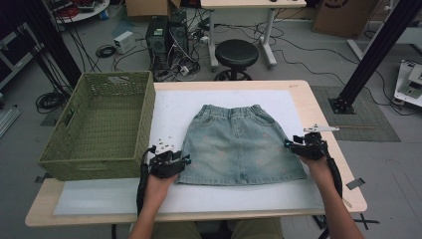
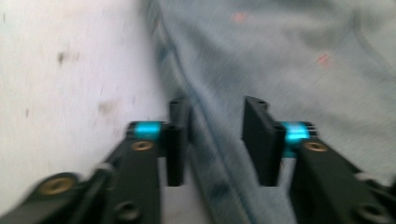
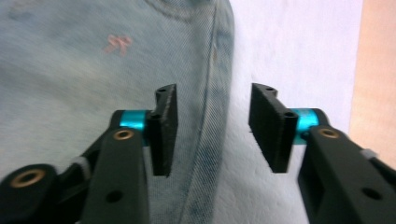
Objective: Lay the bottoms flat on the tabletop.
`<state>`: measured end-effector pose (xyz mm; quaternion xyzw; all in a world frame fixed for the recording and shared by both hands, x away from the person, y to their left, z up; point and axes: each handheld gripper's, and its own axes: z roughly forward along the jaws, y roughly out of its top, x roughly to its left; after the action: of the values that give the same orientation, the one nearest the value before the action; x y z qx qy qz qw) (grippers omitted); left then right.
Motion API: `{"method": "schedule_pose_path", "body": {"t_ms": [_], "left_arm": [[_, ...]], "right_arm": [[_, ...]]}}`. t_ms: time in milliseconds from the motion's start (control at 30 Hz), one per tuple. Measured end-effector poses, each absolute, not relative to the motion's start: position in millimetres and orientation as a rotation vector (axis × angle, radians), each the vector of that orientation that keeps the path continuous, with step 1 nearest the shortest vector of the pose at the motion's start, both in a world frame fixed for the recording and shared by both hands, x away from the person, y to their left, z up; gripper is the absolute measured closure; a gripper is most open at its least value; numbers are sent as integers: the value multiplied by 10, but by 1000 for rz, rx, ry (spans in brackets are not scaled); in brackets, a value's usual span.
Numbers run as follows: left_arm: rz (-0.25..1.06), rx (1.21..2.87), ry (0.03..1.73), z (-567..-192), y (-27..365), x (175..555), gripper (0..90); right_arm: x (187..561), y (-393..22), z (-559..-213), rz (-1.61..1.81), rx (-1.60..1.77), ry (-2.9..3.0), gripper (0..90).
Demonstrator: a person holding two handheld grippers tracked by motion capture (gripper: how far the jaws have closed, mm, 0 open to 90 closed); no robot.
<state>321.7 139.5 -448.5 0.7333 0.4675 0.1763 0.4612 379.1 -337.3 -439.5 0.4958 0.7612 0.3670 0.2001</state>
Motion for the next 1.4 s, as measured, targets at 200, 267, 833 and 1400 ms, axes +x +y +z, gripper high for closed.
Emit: {"method": "schedule_pose_path", "body": {"t_ms": [200, 267, 833, 1400], "left_arm": [[478, 1707, 1027, -4425, 1389, 3243, 382], [494, 1690, 1018, -4407, 1381, 3248, 346], [576, 1643, 945, -4307, 1327, 3206, 234], [581, 1682, 966, -4297, 1244, 3165, 230]], "right_arm": [[3657, -3348, -4279, 1131, 1273, 2091, 431], [3619, -3336, -4256, 1150, 1246, 2083, 406], [3457, -3163, -4163, 1220, 1143, 2074, 213], [3379, -3282, -4175, 1221, 1170, 2049, 213]]}}
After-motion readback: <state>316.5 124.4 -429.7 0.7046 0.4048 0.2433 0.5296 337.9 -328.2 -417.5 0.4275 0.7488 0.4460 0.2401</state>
